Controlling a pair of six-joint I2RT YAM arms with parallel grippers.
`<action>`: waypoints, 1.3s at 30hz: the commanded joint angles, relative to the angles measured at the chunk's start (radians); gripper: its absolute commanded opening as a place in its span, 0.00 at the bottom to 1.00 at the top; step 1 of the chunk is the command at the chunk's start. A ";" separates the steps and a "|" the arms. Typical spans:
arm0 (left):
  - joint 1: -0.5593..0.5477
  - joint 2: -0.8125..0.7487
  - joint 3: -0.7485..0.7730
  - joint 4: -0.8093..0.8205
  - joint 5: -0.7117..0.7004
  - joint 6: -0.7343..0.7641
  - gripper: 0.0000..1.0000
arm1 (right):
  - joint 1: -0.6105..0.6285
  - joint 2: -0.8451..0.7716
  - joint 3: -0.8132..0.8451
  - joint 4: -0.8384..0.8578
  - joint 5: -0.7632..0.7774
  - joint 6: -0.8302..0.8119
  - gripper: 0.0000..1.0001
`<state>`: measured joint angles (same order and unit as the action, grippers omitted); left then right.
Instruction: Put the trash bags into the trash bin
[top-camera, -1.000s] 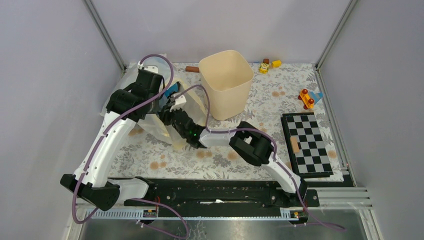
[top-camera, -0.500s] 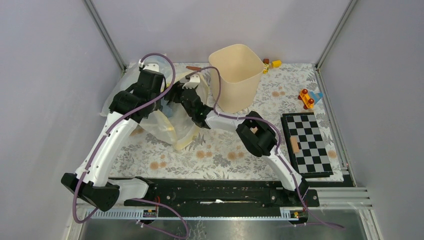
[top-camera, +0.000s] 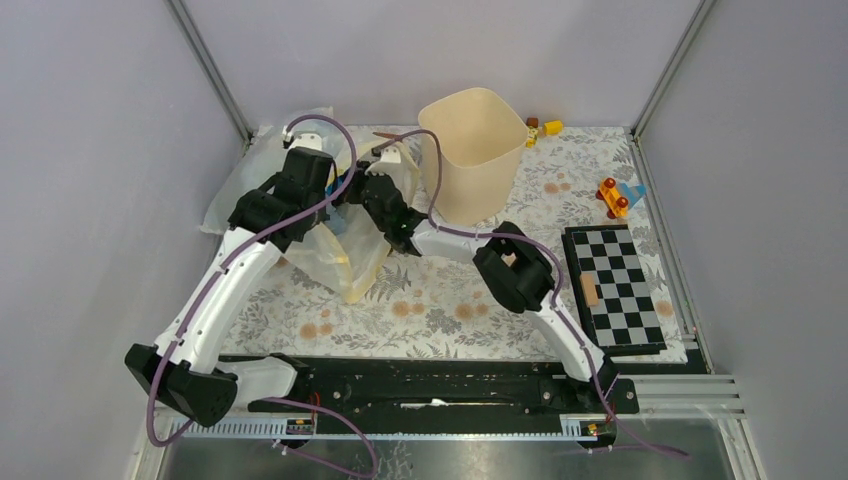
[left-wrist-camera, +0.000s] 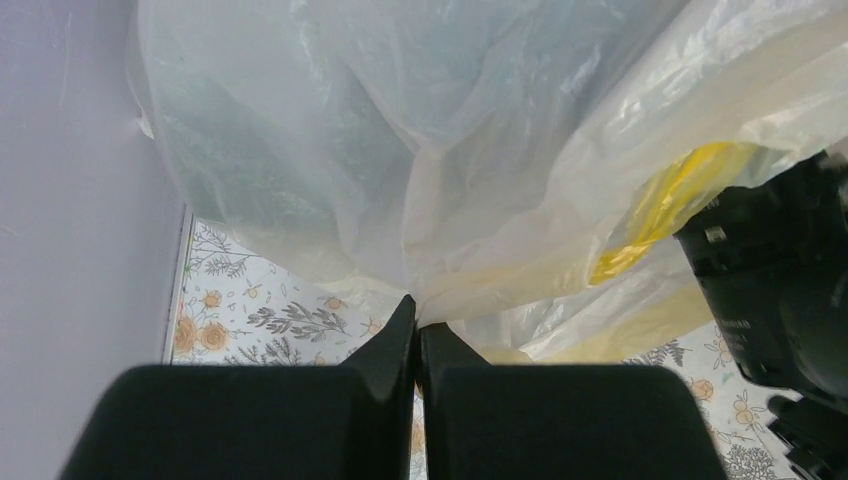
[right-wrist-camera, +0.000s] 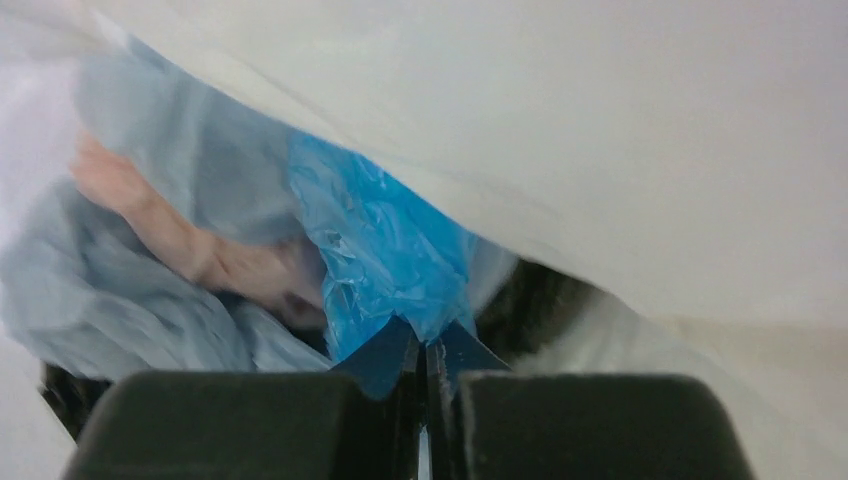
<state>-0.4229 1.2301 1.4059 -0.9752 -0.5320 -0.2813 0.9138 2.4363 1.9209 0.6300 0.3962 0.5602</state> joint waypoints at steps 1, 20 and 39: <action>0.001 -0.066 -0.031 0.090 -0.032 -0.040 0.00 | -0.004 -0.199 -0.214 0.123 -0.049 -0.018 0.00; 0.001 -0.117 -0.278 0.279 -0.040 -0.295 0.00 | 0.000 -0.838 -0.783 -0.046 -0.198 -0.112 0.00; 0.432 0.079 -0.178 0.461 0.154 -0.494 0.00 | -0.004 -1.533 -1.239 -0.560 0.060 0.012 0.00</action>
<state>-0.1017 1.2675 1.0714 -0.5537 -0.3847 -0.7437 0.9131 0.9443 0.7258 0.2260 0.4778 0.4961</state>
